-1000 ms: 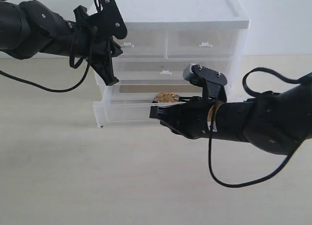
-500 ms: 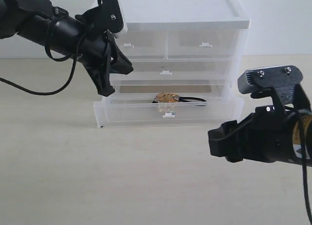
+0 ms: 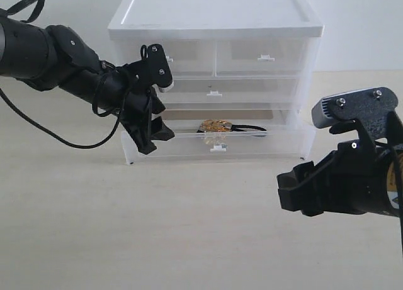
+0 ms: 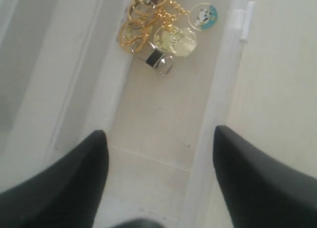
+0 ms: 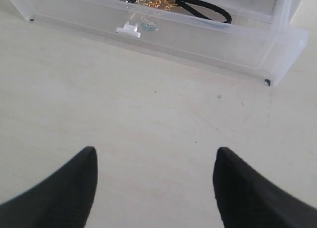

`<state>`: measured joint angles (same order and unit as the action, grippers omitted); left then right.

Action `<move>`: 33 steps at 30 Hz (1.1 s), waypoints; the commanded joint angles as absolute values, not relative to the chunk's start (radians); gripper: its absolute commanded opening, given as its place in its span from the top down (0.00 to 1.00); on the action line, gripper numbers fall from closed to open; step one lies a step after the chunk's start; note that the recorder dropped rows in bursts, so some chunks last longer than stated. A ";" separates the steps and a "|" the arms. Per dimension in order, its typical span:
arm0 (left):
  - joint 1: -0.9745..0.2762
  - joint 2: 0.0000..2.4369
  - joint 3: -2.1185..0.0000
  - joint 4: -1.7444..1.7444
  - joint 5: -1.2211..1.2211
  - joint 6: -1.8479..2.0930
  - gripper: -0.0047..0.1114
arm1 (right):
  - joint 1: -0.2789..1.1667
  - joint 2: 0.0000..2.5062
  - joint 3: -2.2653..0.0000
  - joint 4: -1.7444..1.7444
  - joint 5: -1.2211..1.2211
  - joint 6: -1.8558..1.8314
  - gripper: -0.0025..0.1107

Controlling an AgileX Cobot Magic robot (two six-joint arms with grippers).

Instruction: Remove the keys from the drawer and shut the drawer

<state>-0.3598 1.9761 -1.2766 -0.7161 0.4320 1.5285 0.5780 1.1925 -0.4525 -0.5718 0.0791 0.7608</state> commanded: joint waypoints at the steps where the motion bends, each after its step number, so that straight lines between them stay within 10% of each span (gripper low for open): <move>1: -0.360 1.992 -1.280 -0.729 0.451 1.518 0.46 | 0.579 1.188 -0.448 -0.583 0.068 0.751 0.45; 24: -0.360 2.048 -1.280 -0.831 0.473 1.753 0.48 | 0.579 1.188 -0.420 -0.583 0.007 0.753 0.45; 33: -0.360 2.050 -1.280 -0.830 0.498 1.755 0.92 | 0.579 1.188 -0.420 -0.583 0.007 0.753 0.45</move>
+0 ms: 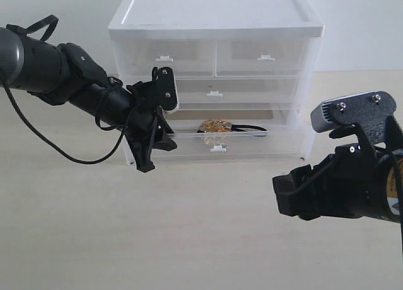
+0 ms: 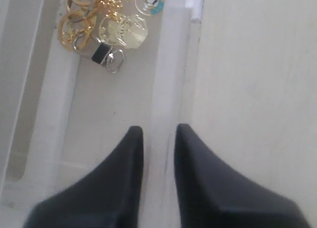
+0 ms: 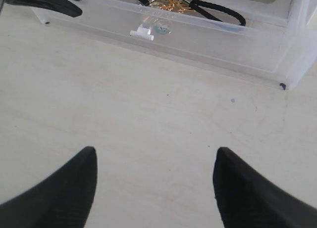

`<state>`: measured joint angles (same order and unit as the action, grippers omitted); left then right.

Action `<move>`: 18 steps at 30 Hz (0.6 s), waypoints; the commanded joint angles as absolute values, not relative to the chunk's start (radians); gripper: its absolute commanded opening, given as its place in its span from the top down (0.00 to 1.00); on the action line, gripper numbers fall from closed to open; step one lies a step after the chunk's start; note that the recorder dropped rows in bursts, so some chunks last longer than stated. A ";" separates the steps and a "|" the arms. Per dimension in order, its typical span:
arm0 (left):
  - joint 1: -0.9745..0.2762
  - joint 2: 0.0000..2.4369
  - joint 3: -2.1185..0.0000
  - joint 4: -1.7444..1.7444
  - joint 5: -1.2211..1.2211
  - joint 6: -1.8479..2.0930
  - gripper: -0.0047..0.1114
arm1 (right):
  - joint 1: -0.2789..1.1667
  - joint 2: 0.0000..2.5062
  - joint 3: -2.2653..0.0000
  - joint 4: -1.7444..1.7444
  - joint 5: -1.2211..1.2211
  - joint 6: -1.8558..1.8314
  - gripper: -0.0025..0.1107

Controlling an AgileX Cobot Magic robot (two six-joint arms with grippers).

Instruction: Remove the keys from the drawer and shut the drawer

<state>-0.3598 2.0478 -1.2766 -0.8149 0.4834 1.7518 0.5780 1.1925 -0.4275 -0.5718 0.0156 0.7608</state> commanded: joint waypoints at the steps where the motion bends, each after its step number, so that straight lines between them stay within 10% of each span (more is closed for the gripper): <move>1: -0.360 2.050 -1.280 -0.827 0.508 1.755 0.92 | 0.579 1.188 -0.420 -0.583 0.007 0.753 0.45; 18: -0.360 2.050 -1.280 -0.737 0.755 1.744 0.92 | 0.579 1.188 -0.420 -0.583 -0.011 0.753 0.45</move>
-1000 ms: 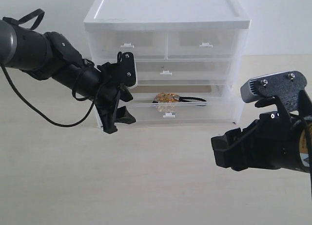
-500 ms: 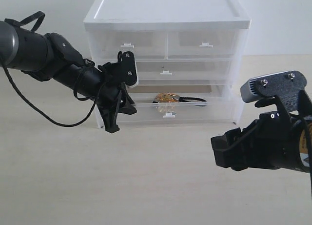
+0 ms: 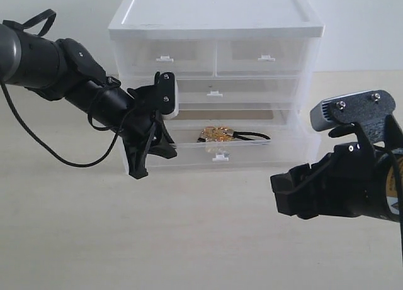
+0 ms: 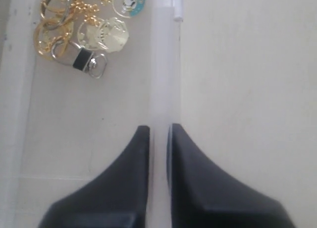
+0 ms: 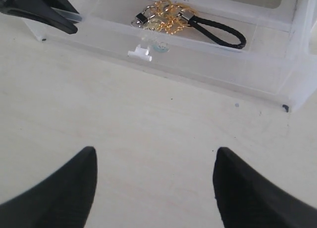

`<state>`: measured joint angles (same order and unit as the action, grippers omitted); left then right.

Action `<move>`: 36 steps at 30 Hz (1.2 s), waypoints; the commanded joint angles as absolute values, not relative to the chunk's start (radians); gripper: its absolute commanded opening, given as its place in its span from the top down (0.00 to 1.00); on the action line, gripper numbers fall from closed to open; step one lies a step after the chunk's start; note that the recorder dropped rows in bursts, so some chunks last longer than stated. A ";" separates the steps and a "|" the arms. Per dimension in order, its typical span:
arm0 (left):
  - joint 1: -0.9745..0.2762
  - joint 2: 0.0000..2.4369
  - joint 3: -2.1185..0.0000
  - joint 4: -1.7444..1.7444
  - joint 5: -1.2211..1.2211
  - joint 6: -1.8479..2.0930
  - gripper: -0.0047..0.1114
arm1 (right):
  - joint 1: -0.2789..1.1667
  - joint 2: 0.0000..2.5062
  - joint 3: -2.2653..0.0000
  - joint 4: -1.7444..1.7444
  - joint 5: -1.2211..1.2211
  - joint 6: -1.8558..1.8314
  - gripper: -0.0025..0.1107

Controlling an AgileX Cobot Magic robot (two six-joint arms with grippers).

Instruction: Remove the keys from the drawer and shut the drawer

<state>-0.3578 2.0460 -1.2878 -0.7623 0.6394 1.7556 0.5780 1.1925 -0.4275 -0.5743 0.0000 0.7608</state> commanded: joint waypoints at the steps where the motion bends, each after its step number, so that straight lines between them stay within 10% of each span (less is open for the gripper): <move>1: -0.360 2.050 -1.280 -0.737 0.761 1.744 0.92 | 0.579 1.188 -0.420 -0.583 -0.011 0.753 0.45; 36: -0.359 2.010 -1.278 -0.617 0.916 1.522 0.92 | 0.579 1.188 -0.420 -0.592 -0.034 0.725 0.45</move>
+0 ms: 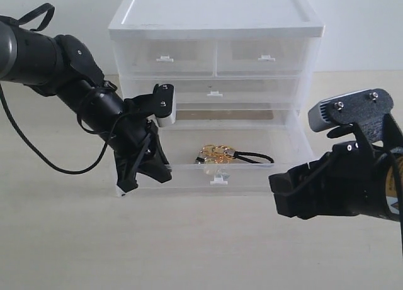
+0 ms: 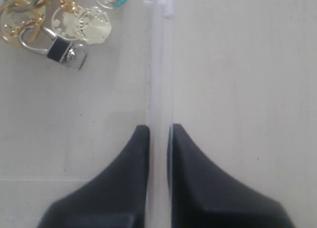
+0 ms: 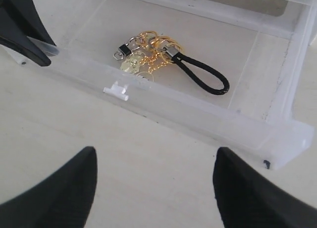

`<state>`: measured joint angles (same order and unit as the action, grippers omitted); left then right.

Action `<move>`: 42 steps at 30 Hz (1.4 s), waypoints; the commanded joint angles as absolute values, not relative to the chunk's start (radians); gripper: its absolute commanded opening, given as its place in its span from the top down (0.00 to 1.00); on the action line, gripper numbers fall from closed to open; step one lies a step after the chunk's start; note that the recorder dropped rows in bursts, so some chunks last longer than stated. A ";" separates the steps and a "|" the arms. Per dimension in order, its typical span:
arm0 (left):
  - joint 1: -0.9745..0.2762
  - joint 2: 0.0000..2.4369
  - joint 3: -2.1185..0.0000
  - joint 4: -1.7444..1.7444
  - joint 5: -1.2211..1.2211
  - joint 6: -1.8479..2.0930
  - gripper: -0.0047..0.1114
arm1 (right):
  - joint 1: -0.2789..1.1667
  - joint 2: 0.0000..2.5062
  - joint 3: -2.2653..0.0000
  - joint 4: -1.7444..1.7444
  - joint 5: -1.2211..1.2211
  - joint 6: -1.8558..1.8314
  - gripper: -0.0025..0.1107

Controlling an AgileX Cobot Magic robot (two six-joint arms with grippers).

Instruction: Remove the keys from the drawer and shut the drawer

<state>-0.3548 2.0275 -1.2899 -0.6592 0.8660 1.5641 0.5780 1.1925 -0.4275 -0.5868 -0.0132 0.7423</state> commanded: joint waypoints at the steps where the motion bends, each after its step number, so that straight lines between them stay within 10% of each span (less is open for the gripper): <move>1: -0.359 2.005 -1.278 -0.621 0.908 1.515 0.92 | 0.579 1.188 -0.420 -0.592 -0.036 0.721 0.45; 12: -0.359 1.995 -1.278 -0.724 0.873 1.503 0.42 | 0.579 1.188 -0.420 -0.592 -0.033 0.716 0.45; 42: -0.219 1.559 -1.214 -1.061 1.011 1.130 0.49 | 0.570 1.807 -1.333 -0.054 0.742 -0.044 0.53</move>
<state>-0.2215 1.5713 -1.2286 -0.9859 0.9475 1.1254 0.5780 1.7671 -1.2876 -0.0646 0.7052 -0.0091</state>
